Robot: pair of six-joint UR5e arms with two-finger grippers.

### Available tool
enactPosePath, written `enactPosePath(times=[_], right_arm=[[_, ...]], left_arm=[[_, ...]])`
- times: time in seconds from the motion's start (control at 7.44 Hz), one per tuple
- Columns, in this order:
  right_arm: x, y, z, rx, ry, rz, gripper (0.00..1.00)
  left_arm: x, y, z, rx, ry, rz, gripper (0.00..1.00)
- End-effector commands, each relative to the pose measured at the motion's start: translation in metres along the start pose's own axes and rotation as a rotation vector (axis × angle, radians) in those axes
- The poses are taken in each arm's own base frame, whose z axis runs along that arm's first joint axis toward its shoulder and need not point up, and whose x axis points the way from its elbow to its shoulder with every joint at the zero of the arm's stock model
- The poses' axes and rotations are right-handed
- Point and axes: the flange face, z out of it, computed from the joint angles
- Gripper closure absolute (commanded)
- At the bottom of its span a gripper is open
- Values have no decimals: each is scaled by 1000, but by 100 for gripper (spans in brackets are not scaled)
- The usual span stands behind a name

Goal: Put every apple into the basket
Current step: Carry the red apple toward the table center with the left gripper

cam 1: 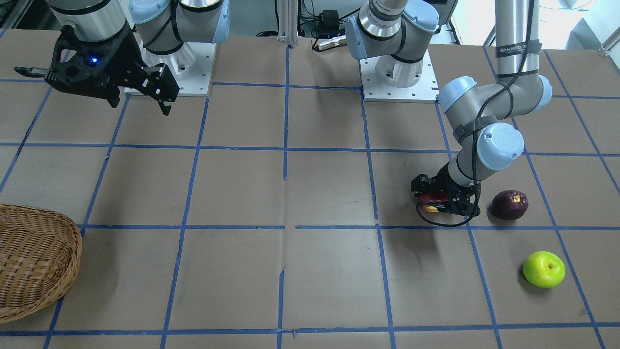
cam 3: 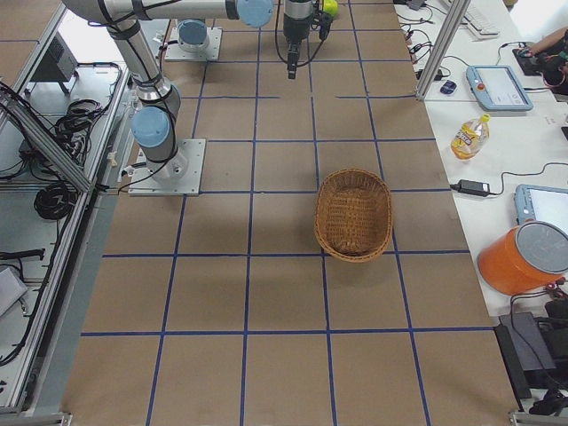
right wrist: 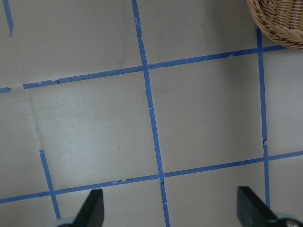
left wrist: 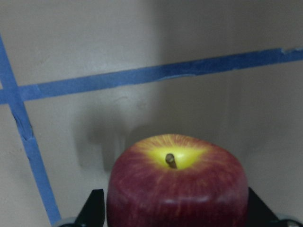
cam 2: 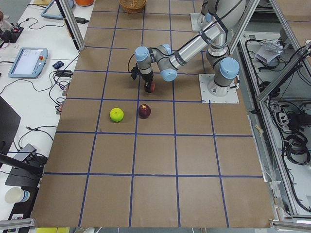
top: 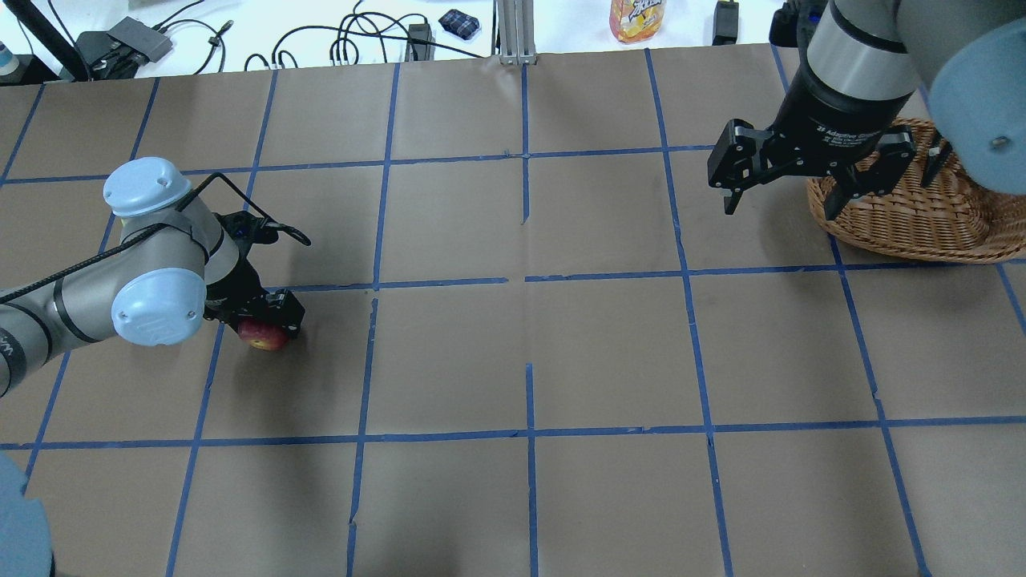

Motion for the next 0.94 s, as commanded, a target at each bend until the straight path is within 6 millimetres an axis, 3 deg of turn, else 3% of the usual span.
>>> enactPosePath(times=[0.0, 0.13, 0.27, 0.4, 0.54, 0.81], right_arm=[[0, 0, 0, 0, 1, 1, 0], [0, 0, 0, 1, -1, 1, 0], [0, 0, 0, 0, -1, 1, 0], [0, 0, 0, 0, 1, -1, 0], [0, 0, 0, -2, 1, 1, 0], [0, 1, 1, -6, 2, 1, 0]], left_arm=[[6, -6, -25, 48, -18, 3, 51], [12, -18, -54, 82, -12, -24, 51], [66, -30, -81, 115, 45, -29, 51], [131, -41, -81, 120, 71, -69, 51], [198, -40, -73, 99, 165, -160, 51], [283, -47, -60, 159, 219, -204, 51]])
